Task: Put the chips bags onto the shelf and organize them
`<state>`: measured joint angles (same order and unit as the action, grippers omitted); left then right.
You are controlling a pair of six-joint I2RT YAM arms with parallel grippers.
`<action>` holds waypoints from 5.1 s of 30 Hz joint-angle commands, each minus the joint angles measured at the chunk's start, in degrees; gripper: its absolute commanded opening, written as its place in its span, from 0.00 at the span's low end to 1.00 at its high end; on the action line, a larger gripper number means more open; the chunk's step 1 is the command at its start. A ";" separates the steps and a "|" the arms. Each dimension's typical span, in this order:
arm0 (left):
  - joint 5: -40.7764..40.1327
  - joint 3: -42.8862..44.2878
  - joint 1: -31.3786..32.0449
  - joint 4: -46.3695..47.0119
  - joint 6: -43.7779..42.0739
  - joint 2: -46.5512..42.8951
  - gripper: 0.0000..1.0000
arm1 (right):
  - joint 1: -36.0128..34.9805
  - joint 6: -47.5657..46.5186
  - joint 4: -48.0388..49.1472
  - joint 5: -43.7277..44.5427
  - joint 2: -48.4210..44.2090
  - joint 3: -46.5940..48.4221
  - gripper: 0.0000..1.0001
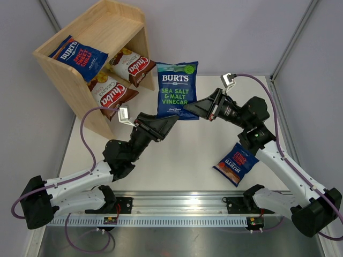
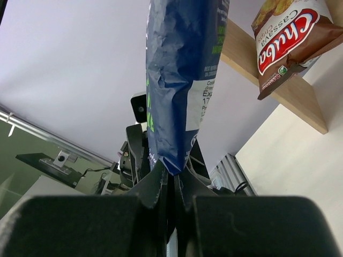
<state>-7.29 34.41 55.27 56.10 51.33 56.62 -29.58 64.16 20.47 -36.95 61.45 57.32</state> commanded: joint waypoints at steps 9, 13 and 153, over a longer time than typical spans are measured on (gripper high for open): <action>-4.93 3.03 0.28 0.34 -0.35 0.51 0.12 | -0.65 -3.25 1.60 -3.31 -2.56 -0.81 0.08; -5.28 3.99 0.28 -1.16 -1.14 0.60 0.04 | -0.65 -4.13 0.45 -2.52 -3.00 -0.10 0.19; -37.36 87.57 -33.47 -62.34 16.43 52.80 0.06 | -0.39 -36.13 -59.32 25.18 -33.67 15.55 1.00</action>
<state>-43.16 117.97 21.15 -10.46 67.57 107.53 -29.74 25.74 -41.87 -9.02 29.23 73.87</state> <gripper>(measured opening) 0.155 0.993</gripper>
